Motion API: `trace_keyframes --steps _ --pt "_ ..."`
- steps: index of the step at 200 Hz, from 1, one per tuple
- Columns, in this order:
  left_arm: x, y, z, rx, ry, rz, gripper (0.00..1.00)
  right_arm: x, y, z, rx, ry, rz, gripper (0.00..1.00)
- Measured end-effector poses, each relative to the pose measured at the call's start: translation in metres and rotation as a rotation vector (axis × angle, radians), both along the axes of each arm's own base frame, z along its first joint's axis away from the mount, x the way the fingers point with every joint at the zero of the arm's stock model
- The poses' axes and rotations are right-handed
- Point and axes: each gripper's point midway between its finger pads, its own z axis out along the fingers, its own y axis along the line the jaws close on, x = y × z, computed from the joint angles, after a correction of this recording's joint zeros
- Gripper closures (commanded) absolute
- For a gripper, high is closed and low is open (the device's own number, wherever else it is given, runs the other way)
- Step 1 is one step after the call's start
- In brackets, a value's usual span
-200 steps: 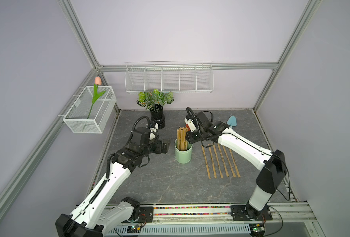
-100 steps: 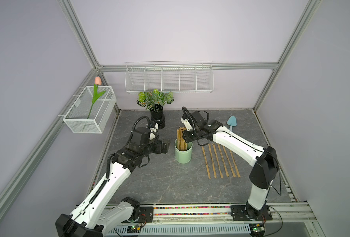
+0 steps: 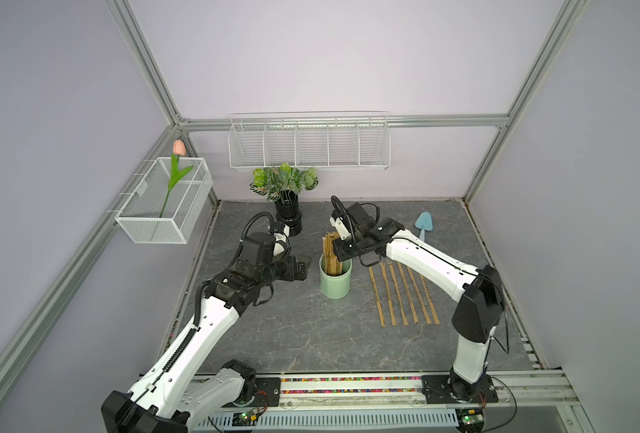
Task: Take the straws out of the storage container
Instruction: Pick up the straw from the container.
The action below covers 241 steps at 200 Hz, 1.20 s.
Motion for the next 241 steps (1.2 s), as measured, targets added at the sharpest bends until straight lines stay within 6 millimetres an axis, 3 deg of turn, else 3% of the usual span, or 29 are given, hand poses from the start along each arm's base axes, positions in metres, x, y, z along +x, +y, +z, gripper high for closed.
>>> trace_keyframes --steps 159,241 --pt "0.0 0.0 0.0 0.0 0.0 0.0 0.0 0.002 0.001 -0.004 -0.024 0.019 0.001 0.87" --pt "0.0 0.0 0.0 0.0 0.0 0.0 0.0 -0.004 -0.007 0.024 0.002 -0.019 -0.004 0.86"
